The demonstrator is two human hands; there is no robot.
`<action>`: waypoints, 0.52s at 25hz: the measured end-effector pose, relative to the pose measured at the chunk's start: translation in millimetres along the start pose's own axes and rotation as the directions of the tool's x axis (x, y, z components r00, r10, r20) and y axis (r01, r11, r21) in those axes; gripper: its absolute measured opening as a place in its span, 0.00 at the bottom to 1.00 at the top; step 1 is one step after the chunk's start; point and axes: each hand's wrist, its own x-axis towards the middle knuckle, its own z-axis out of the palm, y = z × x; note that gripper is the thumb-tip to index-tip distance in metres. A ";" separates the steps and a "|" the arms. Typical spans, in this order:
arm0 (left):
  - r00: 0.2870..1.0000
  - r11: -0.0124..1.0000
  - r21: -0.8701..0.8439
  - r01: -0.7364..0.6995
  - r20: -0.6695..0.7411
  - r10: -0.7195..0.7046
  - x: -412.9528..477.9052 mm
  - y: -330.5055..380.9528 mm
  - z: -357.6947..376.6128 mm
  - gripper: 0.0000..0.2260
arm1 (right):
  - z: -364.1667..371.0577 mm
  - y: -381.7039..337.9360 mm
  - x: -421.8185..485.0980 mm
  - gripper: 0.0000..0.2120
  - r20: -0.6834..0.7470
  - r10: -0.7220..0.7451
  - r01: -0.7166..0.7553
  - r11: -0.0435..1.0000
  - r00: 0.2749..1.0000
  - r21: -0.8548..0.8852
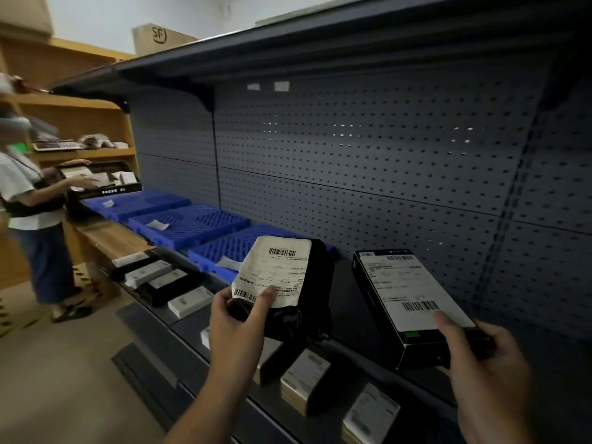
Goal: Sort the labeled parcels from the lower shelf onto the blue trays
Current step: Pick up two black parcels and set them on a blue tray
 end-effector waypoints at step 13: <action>0.998 0.997 0.062 -0.036 0.049 0.033 248.2 -5.1 -75.8 0.22 | 216.1 51.1 15.3 0.16 -0.011 -0.063 0.063 0.996 0.998 0.070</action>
